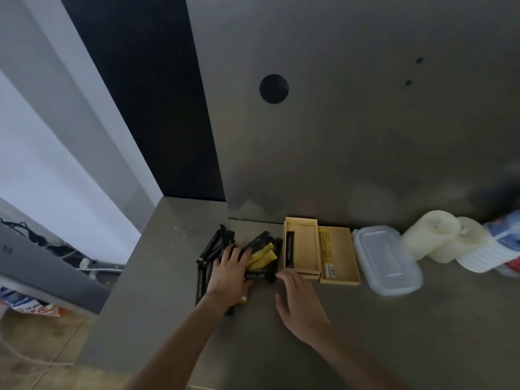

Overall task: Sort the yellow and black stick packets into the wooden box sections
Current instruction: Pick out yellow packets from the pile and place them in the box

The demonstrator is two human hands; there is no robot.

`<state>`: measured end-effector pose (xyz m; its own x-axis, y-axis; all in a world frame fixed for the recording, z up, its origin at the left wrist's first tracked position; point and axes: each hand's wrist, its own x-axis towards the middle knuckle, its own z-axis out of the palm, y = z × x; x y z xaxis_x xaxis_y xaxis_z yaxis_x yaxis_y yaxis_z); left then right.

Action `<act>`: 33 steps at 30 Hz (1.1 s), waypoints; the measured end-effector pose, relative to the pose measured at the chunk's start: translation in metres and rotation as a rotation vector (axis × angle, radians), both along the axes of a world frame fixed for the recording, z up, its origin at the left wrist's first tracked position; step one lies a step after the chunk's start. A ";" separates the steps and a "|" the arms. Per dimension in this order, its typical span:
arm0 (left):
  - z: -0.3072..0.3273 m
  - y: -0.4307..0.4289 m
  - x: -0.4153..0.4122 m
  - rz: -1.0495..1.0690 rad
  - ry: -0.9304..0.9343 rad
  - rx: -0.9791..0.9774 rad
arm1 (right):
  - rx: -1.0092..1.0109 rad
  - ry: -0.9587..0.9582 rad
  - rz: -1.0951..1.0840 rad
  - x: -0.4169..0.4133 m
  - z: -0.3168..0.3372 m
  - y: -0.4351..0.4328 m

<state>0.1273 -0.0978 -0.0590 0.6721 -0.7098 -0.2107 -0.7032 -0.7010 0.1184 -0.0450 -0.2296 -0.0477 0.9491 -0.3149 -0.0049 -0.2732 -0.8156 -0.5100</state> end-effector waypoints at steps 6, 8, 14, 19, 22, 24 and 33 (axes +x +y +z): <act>-0.007 0.010 0.000 0.052 0.035 -0.207 | 0.177 -0.009 -0.171 0.005 -0.010 0.009; 0.003 0.008 0.009 0.113 0.072 -0.309 | 0.252 -0.027 -0.214 0.013 -0.006 0.012; 0.024 0.011 0.011 0.055 -0.131 -0.332 | 0.610 -0.169 -0.328 0.042 0.018 0.019; 0.030 0.015 -0.011 0.174 0.238 -0.451 | 0.937 -0.258 -0.319 0.063 0.036 0.018; 0.036 0.017 -0.017 0.229 0.564 -0.596 | 1.015 -0.180 -0.304 0.069 0.043 0.015; 0.043 0.018 -0.022 0.264 0.771 -0.701 | 1.006 -0.159 -0.283 0.068 0.045 0.016; 0.061 0.021 -0.032 0.664 1.288 -0.953 | 1.184 -0.215 -0.400 0.066 0.047 0.014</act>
